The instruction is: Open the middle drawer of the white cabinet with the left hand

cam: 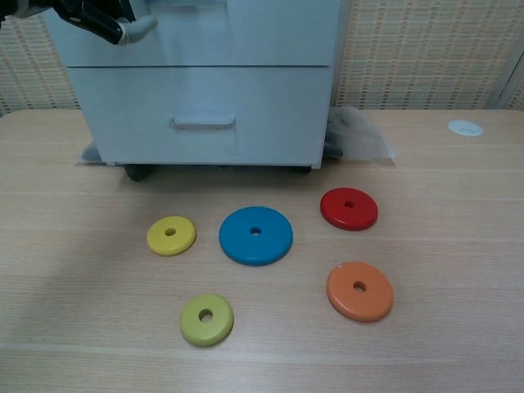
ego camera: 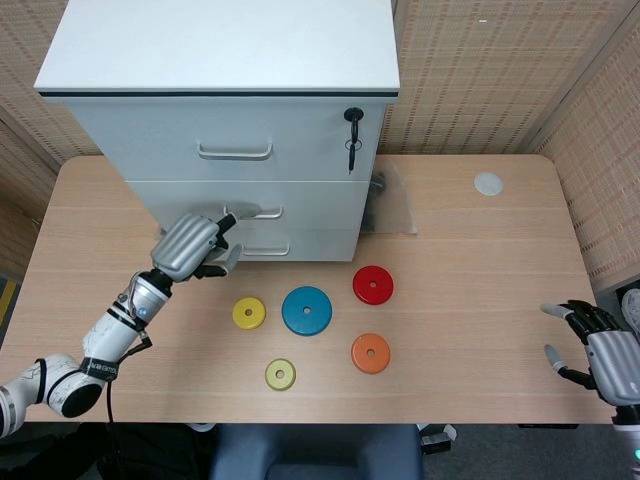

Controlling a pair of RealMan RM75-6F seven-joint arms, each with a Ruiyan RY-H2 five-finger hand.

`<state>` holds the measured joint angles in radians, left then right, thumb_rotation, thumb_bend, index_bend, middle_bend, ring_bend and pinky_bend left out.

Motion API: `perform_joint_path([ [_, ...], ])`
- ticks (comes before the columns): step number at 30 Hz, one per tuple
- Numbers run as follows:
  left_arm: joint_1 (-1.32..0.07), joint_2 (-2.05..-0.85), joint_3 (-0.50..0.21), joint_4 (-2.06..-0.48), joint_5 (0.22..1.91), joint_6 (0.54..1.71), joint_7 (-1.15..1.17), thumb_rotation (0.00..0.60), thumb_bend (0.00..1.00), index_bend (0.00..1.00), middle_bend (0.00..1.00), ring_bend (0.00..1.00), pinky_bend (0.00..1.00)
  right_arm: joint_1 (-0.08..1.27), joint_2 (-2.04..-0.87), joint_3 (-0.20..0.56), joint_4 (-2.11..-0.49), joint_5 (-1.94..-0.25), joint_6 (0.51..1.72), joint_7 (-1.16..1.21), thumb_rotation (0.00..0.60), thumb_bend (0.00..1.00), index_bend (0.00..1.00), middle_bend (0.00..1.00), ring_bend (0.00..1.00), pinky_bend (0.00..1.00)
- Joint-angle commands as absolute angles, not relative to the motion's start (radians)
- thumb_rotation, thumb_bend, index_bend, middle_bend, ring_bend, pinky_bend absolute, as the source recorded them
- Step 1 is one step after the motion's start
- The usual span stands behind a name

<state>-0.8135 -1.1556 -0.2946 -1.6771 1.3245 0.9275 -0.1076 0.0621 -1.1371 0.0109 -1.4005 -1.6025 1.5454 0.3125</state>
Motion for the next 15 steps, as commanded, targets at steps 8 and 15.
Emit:
perform_joint_path([
  [8,-0.799,-1.125,-0.265,-1.728,1.354,0.944,-0.100,0.600,0.56,0.21,1.00,1.00,1.00,0.058,-1.136,0.011,-1.402,-1.601,1.546,0.310,0.600,0.33,0.25,0.29,0.18,0.21],
  [15,-0.762,-1.085,-0.232,-1.796,1.403,0.988,-0.093,0.600,0.56,0.21,0.99,1.00,1.00,0.056,-1.135,0.012,-1.404,-1.600,1.548,0.311,0.600,0.33,0.25,0.29,0.18,0.21],
])
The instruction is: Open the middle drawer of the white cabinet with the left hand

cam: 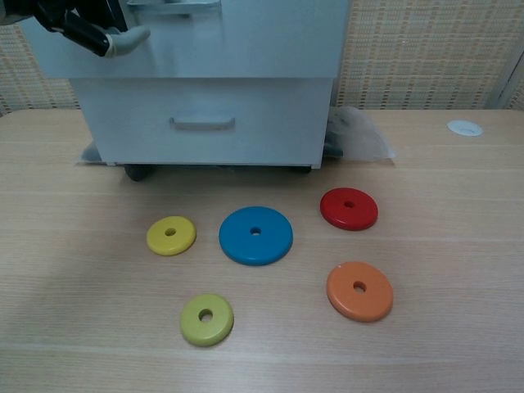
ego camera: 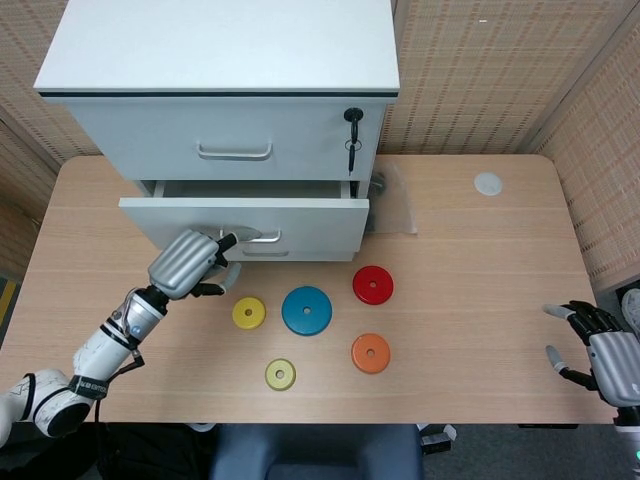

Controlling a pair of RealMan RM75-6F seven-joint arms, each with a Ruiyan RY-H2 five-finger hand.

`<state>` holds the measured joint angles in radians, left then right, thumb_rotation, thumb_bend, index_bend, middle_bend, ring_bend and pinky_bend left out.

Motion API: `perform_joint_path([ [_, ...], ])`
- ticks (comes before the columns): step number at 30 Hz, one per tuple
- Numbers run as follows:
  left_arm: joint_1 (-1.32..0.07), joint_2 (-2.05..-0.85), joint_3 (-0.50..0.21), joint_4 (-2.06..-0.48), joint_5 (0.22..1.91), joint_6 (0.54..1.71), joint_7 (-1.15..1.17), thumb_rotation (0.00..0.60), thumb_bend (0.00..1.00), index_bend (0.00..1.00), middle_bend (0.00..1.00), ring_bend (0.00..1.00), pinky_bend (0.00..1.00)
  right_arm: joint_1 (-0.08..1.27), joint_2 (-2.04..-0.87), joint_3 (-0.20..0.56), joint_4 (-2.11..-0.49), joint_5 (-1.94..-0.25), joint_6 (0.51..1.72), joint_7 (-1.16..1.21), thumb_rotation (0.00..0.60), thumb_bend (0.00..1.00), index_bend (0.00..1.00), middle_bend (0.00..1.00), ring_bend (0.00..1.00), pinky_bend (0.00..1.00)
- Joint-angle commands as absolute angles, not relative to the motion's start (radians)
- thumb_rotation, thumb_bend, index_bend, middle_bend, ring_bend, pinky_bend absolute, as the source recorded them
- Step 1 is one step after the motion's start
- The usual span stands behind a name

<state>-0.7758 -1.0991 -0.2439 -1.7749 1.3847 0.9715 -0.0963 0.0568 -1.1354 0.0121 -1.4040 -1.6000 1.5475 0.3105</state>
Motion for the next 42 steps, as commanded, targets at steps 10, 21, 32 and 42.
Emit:
perform_joint_path([
  [10,-0.710,-1.035,-0.186,-1.889,1.488,1.057,-0.057,0.600,0.56,0.21,0.99,1.00,1.00,0.055,-1.134,0.012,-1.405,-1.601,1.547,0.308,0.600,0.33,0.25,0.29,0.18,0.21],
  [21,-0.677,-0.986,-0.146,-1.965,1.548,1.078,-0.020,0.600,0.56,0.21,0.99,1.00,1.00,0.055,-1.134,0.013,-1.406,-1.600,1.546,0.307,0.600,0.33,0.25,0.29,0.18,0.21],
  [32,-0.630,-0.954,-0.105,-2.018,1.645,1.137,-0.012,0.600,0.56,0.21,0.99,1.00,1.00,0.053,-1.133,0.013,-1.410,-1.600,1.546,0.305,0.600,0.33,0.25,0.29,0.18,0.21],
  [42,-0.600,-0.921,-0.069,-2.056,1.707,1.153,0.001,0.600,0.56,0.20,0.99,1.00,1.00,0.050,-1.136,0.013,-1.407,-1.603,1.552,0.306,0.600,0.33,0.25,0.29,0.18,0.21],
])
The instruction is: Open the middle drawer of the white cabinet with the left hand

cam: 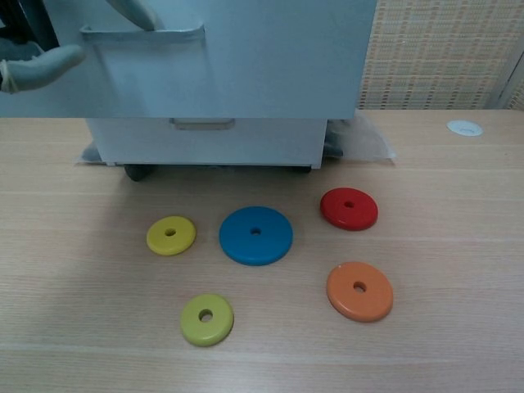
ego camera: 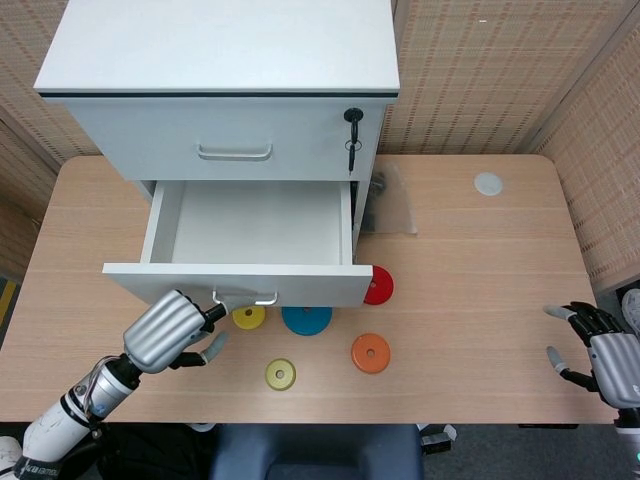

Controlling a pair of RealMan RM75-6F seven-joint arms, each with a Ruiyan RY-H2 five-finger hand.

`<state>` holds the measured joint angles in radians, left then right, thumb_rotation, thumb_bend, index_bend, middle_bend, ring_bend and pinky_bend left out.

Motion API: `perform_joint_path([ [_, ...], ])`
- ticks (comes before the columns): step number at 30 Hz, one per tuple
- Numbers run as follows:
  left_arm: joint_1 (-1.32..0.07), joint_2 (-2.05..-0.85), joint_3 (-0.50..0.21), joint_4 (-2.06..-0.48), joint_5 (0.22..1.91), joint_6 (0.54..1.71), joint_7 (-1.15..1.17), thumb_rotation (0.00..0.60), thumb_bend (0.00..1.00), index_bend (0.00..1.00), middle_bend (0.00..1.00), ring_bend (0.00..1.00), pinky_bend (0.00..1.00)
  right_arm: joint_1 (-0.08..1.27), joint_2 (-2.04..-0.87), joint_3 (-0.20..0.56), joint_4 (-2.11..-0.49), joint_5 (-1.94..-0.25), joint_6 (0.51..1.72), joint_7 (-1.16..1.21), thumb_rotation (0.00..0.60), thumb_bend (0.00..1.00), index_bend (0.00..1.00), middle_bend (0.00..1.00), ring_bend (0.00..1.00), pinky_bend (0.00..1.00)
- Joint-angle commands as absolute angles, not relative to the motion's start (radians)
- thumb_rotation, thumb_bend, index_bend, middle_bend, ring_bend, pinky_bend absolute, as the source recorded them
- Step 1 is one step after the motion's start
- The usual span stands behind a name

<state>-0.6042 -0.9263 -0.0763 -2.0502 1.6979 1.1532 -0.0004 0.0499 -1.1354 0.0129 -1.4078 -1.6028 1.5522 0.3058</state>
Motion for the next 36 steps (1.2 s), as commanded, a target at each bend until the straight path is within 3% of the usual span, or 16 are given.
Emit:
perform_joint_path([
  [1,-0.598,-0.917,-0.065,-2.060,1.714,1.152,0.000,0.600,0.56,0.20,0.99,1.00,1.00,0.049,-1.136,0.013,-1.407,-1.602,1.553,0.307,0.600,0.33,0.25,0.29,0.18,0.21],
  [14,-0.557,-0.889,-0.042,-2.064,1.766,1.201,-0.020,0.600,0.56,0.21,0.97,1.00,1.00,0.050,-1.137,0.014,-1.406,-1.604,1.554,0.310,0.600,0.33,0.25,0.29,0.18,0.21],
  [19,-0.498,-0.892,-0.026,-2.023,1.771,1.279,-0.017,0.600,0.56,0.25,0.92,0.93,1.00,0.050,-1.135,0.015,-1.406,-1.604,1.555,0.311,0.600,0.33,0.25,0.29,0.18,0.21],
  [30,-0.339,-0.930,0.024,-1.911,1.702,1.410,0.054,0.600,0.56,0.53,0.82,0.80,0.97,0.058,-1.132,0.017,-1.418,-1.609,1.548,0.301,0.600,0.33,0.25,0.29,0.18,0.21],
  [36,-0.263,-1.003,0.028,-1.798,1.586,1.439,0.123,0.600,0.56,0.59,0.79,0.74,0.88,0.064,-1.131,0.016,-1.425,-1.609,1.536,0.295,0.600,0.33,0.25,0.29,0.18,0.21],
])
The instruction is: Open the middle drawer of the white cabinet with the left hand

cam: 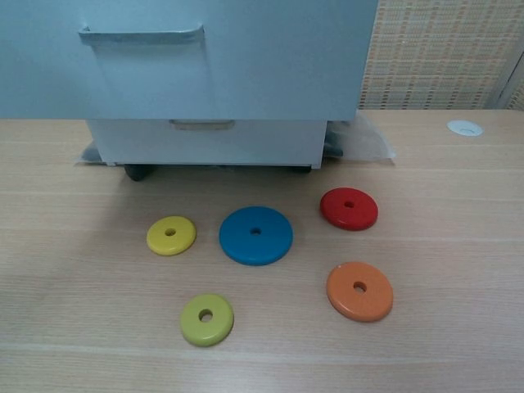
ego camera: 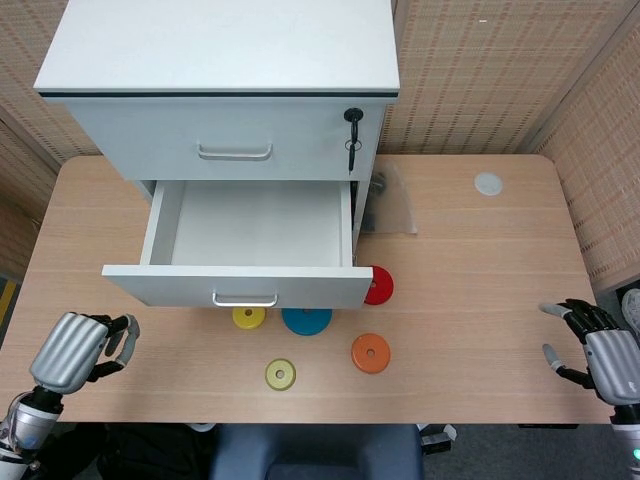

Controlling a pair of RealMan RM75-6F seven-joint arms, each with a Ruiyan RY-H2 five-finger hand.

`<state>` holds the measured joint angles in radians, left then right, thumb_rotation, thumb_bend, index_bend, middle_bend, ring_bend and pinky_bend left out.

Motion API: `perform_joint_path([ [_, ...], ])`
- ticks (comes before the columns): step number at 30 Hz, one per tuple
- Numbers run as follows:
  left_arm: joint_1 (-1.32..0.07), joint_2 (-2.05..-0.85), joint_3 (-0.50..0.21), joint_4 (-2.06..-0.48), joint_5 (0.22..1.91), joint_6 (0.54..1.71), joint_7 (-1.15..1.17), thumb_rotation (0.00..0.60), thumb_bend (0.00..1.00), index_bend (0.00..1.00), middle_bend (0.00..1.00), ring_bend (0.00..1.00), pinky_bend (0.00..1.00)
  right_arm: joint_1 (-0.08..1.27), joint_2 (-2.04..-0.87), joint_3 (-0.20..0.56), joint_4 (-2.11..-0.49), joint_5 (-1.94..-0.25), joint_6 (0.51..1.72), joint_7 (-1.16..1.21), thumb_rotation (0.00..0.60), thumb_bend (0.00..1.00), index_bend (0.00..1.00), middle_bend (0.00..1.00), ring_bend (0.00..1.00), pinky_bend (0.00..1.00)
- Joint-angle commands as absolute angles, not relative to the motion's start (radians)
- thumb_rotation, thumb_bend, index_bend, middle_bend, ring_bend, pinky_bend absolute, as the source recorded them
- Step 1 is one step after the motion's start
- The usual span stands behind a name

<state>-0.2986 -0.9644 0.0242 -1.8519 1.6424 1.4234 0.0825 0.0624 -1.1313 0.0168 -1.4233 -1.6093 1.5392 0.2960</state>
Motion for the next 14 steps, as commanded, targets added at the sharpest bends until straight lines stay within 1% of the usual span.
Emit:
perform_joint_path([
  [1,-0.253,-1.016,0.027,-1.777,1.570,1.442,0.139,0.600,0.56,0.60,0.79,0.74,0.87,0.065,-1.130,0.015,-1.426,-1.609,1.532,0.293,0.600,0.33,0.25,0.29,0.18,0.21],
  [4,-0.223,-1.065,0.020,-1.710,1.523,1.461,0.184,0.600,0.56,0.61,0.78,0.72,0.84,0.070,-1.126,0.015,-1.432,-1.611,1.526,0.289,0.600,0.33,0.25,0.29,0.18,0.21],
  [7,-0.190,-1.116,0.013,-1.656,1.486,1.487,0.207,0.600,0.56,0.60,0.75,0.69,0.79,0.076,-1.122,0.016,-1.439,-1.612,1.519,0.283,0.600,0.33,0.25,0.29,0.18,0.21],
  [11,-0.156,-1.164,0.009,-1.605,1.449,1.506,0.222,0.600,0.55,0.50,0.69,0.61,0.70,0.083,-1.117,0.011,-1.448,-1.612,1.501,0.275,0.600,0.33,0.25,0.30,0.18,0.21],
  [14,-0.138,-1.187,0.009,-1.586,1.436,1.513,0.221,0.600,0.55,0.44,0.62,0.54,0.62,0.087,-1.118,0.008,-1.454,-1.614,1.493,0.269,0.600,0.33,0.25,0.30,0.18,0.21],
])
